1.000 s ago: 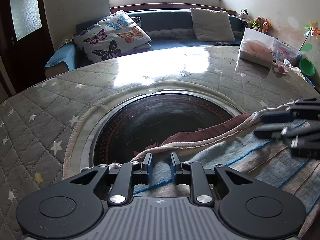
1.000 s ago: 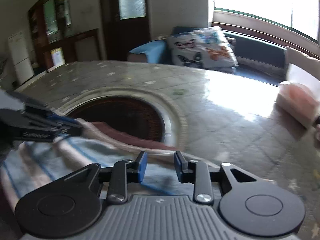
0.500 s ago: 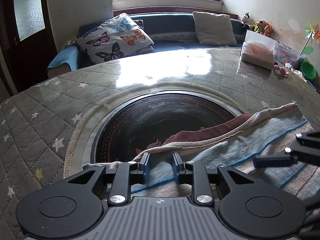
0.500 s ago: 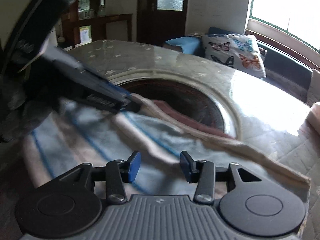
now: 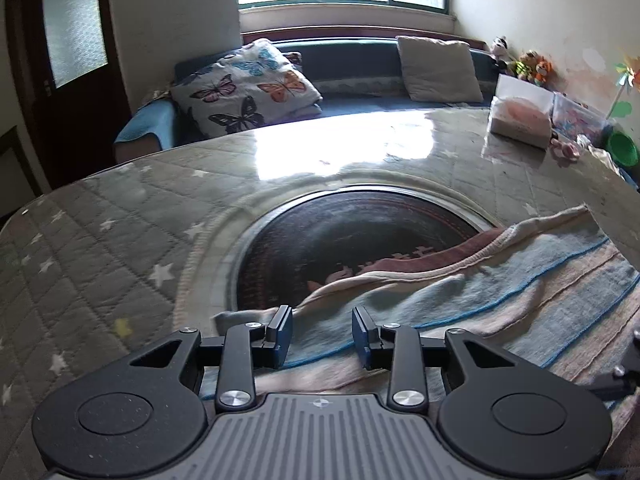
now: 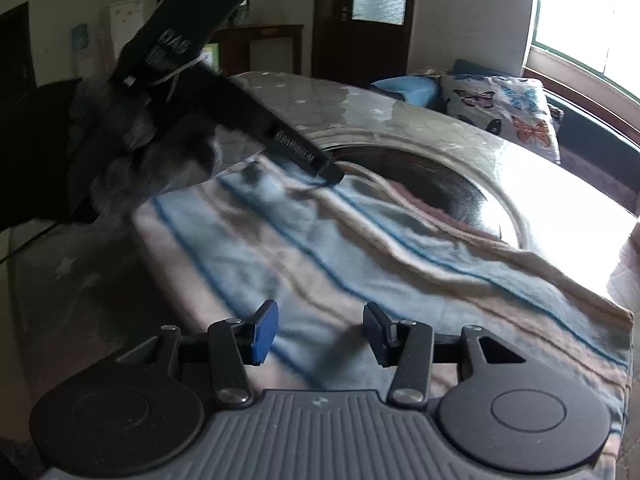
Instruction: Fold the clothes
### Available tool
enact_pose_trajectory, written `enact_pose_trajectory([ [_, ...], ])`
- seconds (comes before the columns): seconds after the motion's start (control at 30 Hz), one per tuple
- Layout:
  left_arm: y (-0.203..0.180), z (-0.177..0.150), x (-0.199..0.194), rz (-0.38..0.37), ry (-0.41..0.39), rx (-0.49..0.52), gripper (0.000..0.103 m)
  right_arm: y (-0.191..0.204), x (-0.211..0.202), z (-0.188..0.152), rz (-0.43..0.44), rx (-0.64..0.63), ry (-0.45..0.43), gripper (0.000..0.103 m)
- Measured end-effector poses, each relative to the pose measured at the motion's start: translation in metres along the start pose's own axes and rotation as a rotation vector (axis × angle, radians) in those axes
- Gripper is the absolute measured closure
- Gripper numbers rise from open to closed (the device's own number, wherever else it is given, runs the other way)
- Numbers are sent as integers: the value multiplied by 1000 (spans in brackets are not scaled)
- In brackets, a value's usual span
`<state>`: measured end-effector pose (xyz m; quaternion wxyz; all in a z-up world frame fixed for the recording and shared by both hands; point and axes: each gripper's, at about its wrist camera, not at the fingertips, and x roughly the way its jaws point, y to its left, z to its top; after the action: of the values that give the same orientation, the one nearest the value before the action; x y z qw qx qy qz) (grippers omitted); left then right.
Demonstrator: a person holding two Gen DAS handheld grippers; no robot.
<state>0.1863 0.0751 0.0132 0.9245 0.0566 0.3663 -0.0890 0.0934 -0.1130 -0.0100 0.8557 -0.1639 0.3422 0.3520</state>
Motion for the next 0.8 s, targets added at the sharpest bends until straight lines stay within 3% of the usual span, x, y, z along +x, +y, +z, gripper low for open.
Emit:
enact_pose_trajectory([
  [0.07, 8, -3, -6, 13, -4, -13, 63, 7, -5, 2, 16, -21, 0, 55],
  [0.23, 27, -12, -21, 57, -14, -52, 40, 23, -5, 17, 26, -46, -47, 52],
  [0.3, 34, -16, -27, 76, -18, -65, 23, 26, 2, 25, 29, -43, -62, 52],
  [0.47, 44, -25, -41, 101, -34, -82, 6, 34, 26, 44, 29, -34, -67, 48],
  [0.8, 57, -41, -47, 123, -22, -113, 2, 71, 48, 49, 74, -69, -53, 48],
])
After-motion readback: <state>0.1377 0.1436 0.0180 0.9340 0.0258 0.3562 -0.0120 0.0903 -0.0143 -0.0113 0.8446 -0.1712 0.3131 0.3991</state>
